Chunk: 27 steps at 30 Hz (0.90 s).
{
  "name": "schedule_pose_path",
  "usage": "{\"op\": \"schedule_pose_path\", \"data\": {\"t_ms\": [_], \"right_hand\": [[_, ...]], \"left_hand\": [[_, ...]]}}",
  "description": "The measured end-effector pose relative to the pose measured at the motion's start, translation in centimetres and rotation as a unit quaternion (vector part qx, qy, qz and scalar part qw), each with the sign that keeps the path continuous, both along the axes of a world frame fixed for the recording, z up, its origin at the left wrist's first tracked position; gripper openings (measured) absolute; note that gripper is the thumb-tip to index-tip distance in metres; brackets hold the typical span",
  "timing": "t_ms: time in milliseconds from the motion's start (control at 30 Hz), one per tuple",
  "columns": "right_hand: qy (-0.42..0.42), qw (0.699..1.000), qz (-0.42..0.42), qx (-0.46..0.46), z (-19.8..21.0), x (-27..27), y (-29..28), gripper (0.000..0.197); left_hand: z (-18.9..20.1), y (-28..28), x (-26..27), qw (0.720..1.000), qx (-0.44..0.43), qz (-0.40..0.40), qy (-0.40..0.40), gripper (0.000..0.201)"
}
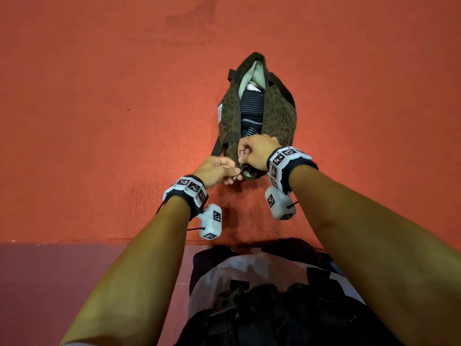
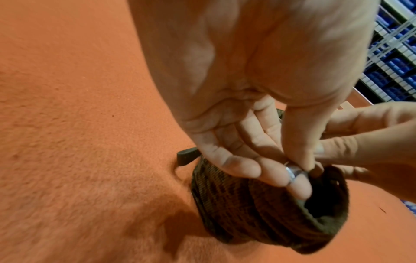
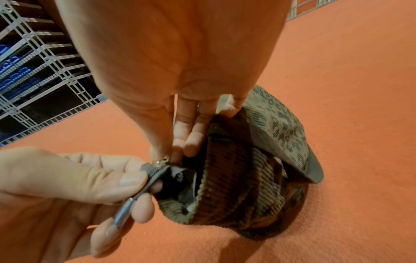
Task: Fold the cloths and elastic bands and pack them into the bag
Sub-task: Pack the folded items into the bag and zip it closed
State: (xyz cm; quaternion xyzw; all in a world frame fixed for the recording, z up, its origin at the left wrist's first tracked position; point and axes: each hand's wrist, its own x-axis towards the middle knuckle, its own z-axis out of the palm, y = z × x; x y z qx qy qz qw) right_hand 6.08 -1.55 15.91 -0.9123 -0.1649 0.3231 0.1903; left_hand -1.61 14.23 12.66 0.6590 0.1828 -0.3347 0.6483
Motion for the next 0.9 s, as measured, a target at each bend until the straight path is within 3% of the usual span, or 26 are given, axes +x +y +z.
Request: {"op": "schedule_pose_path", "data": {"t_ms": [333,633,800,900], "right_hand": [[-0.047,0.998,-0.001,-0.043,0.3,-0.1,0.4,0.007],[-0.065,0.997,-0.024,-0.038,0.1,-0.1,0.2,0.007],[-0.039,0.998,-0.031,-0.028,0.4,0.1,0.0,0.009],[-0.036,0.998,-0.026,-0.032,0.3,0.0,-0.1,0.011]], "left_hand": [[-0.1,-0.7,-0.6,0.999,0.022,-0.040,0.024,0.025],[-0.1,-1.3,-0.4,0.996,0.028,-0.069,0.055,0.008],[-1.0,-1.1,0.4,0.991,0.125,-0.037,0.027,0.058],[-1.3,-1.2,0.7,0.991,0.134,-0.024,-0.020,0.039]]}}
